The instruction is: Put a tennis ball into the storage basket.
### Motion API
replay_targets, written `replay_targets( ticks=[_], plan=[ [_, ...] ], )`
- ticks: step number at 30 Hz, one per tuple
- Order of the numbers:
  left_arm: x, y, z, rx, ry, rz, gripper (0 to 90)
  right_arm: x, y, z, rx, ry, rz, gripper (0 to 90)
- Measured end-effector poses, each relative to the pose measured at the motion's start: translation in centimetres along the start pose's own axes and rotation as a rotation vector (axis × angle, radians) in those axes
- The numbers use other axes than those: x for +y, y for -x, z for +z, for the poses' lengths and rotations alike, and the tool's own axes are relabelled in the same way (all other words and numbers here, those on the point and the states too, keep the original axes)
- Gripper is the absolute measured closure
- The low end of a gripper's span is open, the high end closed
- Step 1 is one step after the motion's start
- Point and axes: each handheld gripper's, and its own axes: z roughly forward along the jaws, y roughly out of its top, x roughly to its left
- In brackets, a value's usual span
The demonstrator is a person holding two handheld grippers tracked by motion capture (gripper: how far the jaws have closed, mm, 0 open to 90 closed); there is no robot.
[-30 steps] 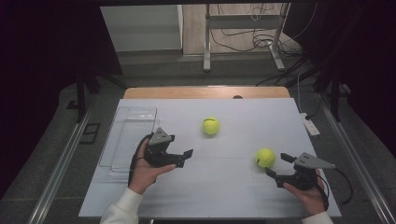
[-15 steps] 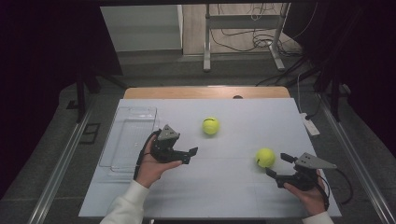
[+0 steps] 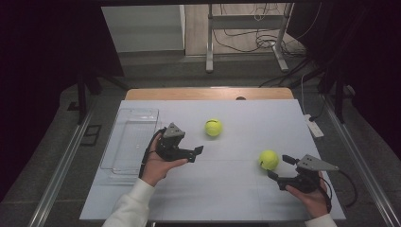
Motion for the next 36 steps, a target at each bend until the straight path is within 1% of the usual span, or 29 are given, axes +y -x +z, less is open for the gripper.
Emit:
replay_targets(
  ticks=[8, 13, 17, 22, 29, 36],
  plan=[
    [0.7, -0.2, 0.6, 0.000, -0.013, 0.002, 10.8, 0.0, -0.1, 0.1, -0.006, -0.004, -0.001, 13.5],
    [1.6, -0.5, 1.4, -0.001, -0.030, -0.002, 10.7, 0.0, 0.0, 0.2, -0.003, -0.003, -0.001, 13.5],
    [2.2, -0.3, 1.9, 0.005, -0.036, 0.003, 10.1, 0.0, 0.0, 0.2, -0.006, -0.002, -0.004, 13.6],
    [2.5, -0.2, 2.3, 0.008, -0.042, 0.010, 10.0, 0.0, 0.0, 0.2, -0.003, -0.003, -0.006, 13.6],
    [2.8, -0.5, 2.8, 0.018, -0.052, 0.008, 10.0, 0.0, 0.0, 0.2, -0.004, -0.003, -0.007, 13.6],
    [3.2, -0.7, 3.3, 0.014, -0.057, 0.013, 9.9, 0.1, 0.0, 0.3, -0.003, -0.008, -0.010, 13.6]
  ],
)
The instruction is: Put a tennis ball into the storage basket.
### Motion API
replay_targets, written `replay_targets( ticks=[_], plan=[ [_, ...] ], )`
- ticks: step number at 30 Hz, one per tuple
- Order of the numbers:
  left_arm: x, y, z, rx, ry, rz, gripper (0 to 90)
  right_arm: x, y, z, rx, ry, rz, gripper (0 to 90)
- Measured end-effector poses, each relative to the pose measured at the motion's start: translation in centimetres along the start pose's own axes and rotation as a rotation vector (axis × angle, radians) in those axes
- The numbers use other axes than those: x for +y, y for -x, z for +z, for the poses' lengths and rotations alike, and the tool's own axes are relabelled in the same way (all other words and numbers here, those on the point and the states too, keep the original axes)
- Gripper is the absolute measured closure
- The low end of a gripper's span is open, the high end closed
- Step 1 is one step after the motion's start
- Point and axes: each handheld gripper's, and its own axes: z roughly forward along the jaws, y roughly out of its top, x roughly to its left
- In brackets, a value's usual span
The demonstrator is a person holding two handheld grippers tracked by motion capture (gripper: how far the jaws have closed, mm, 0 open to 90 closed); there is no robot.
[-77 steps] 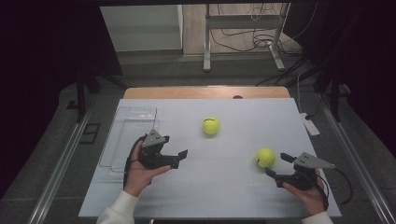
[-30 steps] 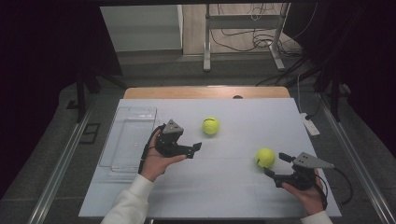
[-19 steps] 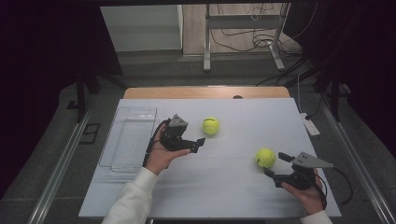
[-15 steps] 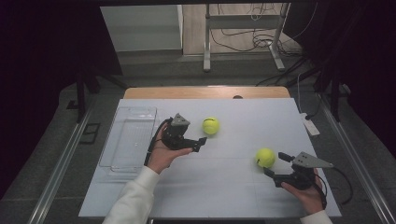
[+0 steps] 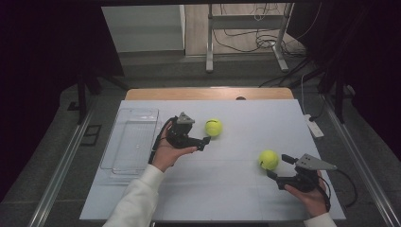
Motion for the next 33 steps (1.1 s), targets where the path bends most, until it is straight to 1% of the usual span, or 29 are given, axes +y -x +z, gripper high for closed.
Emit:
replay_targets(
  ticks=[4, 13, 19, 33],
  plan=[
    [0.2, 0.1, 0.2, 0.007, -0.006, 0.004, 9.9, 0.0, 0.0, 0.1, 0.000, 0.001, 0.000, 13.6],
    [0.6, 0.1, 0.8, -0.003, -0.009, 0.006, 9.8, 0.0, 0.0, 0.0, -0.001, -0.003, 0.000, 13.6],
    [0.8, 0.3, 1.4, -0.011, -0.011, 0.016, 9.7, -0.1, 0.0, 0.1, 0.000, -0.003, 0.001, 13.6],
    [1.6, 0.2, 2.7, -0.001, -0.031, 0.021, 10.0, -0.1, 0.0, 0.1, 0.006, -0.007, 0.002, 13.6]
  ],
)
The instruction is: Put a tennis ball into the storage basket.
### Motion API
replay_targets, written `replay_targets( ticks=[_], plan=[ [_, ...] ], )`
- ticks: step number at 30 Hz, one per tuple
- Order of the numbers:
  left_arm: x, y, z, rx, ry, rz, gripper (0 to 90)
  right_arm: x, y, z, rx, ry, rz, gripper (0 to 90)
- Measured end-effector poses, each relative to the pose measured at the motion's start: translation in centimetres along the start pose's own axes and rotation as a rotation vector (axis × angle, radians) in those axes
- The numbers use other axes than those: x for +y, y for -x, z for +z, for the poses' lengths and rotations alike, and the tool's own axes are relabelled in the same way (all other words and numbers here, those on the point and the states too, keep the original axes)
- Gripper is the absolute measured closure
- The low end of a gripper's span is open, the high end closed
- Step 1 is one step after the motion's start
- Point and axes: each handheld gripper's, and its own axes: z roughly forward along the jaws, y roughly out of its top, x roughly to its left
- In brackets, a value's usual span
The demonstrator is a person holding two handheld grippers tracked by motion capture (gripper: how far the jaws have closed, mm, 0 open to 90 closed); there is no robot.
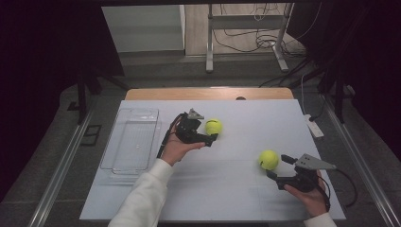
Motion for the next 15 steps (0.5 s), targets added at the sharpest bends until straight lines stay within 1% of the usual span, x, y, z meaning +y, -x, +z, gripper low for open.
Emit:
replay_targets(
  ticks=[6, 11, 15],
  plan=[
    [0.35, -0.14, 0.44, 0.002, -0.002, -0.001, 9.9, -0.04, 0.06, -0.05, -0.002, -0.001, 0.003, 13.6],
    [0.69, -0.09, 0.77, 0.001, -0.014, 0.008, 9.9, -0.04, 0.06, -0.04, -0.004, -0.003, 0.002, 13.6],
    [0.87, -0.11, 1.01, 0.000, -0.016, 0.006, 9.9, -0.04, 0.03, -0.02, -0.002, -0.003, 0.002, 13.6]
  ],
)
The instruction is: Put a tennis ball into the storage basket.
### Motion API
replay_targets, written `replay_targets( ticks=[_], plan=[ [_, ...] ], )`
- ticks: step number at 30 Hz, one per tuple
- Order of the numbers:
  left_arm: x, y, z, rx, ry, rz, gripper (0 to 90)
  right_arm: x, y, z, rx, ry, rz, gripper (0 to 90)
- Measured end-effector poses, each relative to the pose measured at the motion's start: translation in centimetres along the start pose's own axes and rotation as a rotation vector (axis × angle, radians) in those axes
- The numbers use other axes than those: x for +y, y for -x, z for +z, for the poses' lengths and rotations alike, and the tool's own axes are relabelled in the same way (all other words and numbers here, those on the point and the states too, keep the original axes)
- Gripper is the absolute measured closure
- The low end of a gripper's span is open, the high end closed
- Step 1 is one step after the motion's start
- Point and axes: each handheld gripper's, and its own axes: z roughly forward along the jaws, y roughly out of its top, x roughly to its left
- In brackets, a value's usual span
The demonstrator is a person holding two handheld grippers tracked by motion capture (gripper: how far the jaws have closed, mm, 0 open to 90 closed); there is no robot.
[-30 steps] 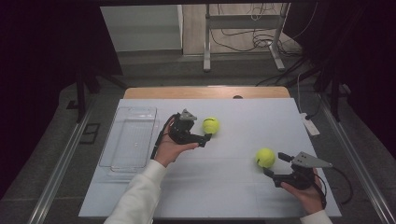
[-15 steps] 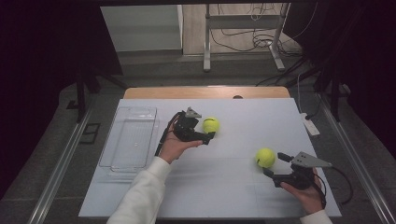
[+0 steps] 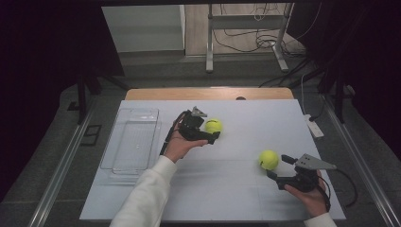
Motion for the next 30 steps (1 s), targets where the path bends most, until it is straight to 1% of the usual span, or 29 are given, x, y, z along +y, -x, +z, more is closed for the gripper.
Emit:
replay_targets(
  ticks=[5, 15, 22, 25, 30],
  plan=[
    [0.4, 0.0, 0.5, 0.003, -0.006, 0.002, 9.9, 0.0, 0.0, 0.0, -0.002, -0.003, -0.001, 13.6],
    [0.9, 0.0, 1.5, 0.012, -0.033, 0.004, 9.5, 0.0, 0.0, -0.1, 0.000, 0.002, 0.001, 13.6],
    [1.1, -0.5, 2.0, 0.020, -0.047, -0.002, 9.3, 0.0, 0.1, -0.1, 0.000, 0.003, 0.002, 13.6],
    [1.1, -0.6, 2.6, 0.020, -0.054, -0.010, 9.2, 0.0, 0.1, 0.0, 0.001, 0.003, 0.002, 13.6],
    [1.0, -0.8, 3.4, 0.025, -0.074, -0.012, 9.0, 0.0, 0.0, 0.0, 0.002, 0.002, 0.001, 13.6]
  ],
)
